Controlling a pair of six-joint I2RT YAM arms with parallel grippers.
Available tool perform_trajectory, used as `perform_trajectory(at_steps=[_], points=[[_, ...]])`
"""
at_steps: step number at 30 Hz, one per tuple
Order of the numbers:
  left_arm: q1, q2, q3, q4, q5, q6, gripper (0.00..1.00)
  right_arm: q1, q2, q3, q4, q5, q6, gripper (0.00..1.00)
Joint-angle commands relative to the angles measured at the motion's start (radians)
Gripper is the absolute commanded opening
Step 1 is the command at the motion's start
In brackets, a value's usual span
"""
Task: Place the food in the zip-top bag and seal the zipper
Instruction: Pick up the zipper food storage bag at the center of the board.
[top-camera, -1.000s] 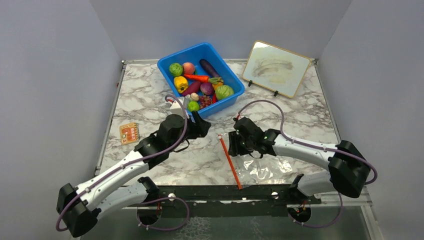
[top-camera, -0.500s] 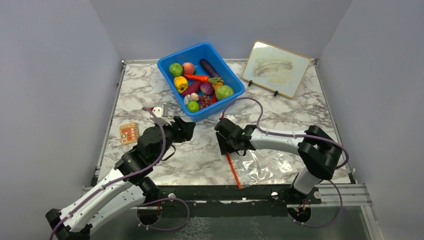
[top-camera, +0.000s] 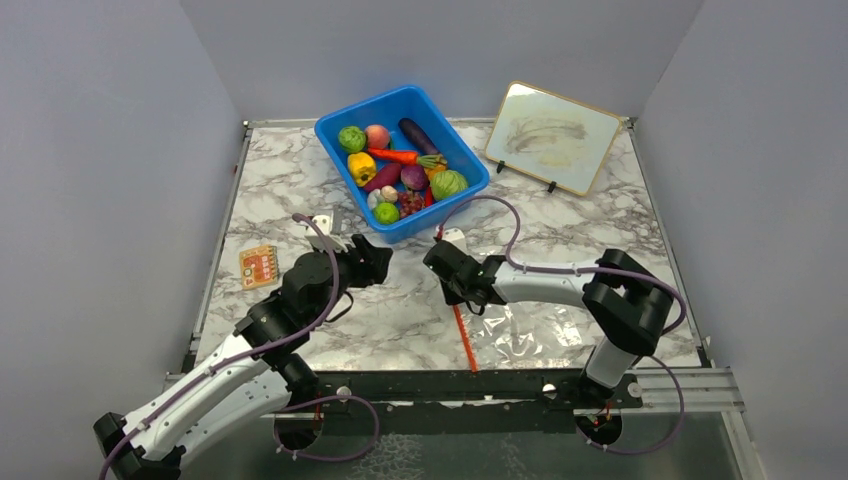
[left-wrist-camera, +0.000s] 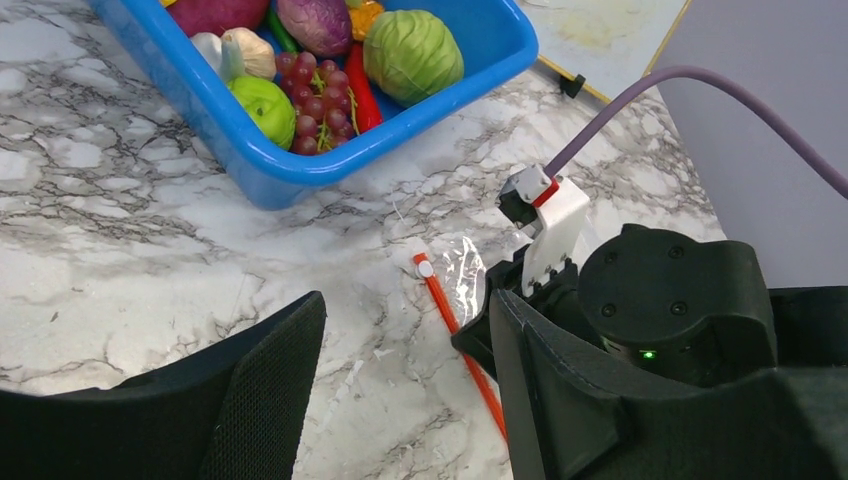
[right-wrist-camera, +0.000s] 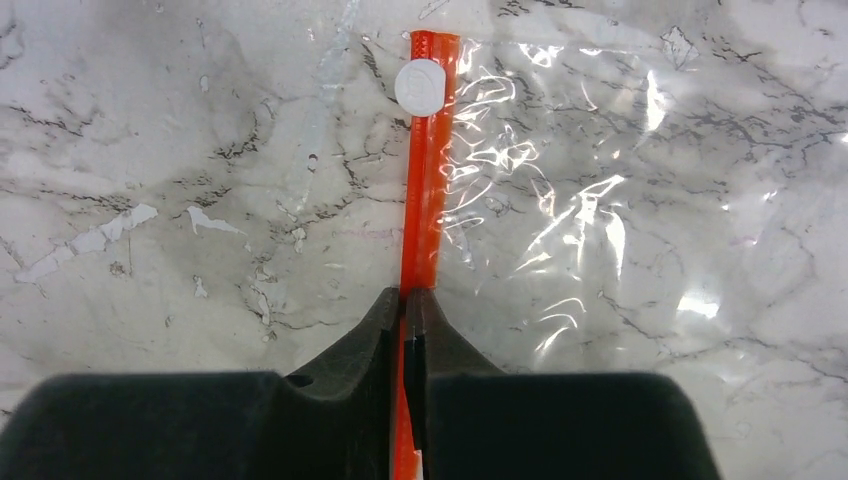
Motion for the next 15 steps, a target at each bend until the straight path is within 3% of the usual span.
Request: perform_trajectory(at_steps=[1,15], points=[[-0.004,0.017,-0.027,0.023,0.04,-0.032,0.63,-0.003,-0.005,-0.077,0.034,-0.007,-0.043,0.02],[-0.004,0.146,-0.091,0.139,0.205,-0.12,0.6,-0.003,-0.321,-0.18,0.135,-0.102,-0.052,0.01]])
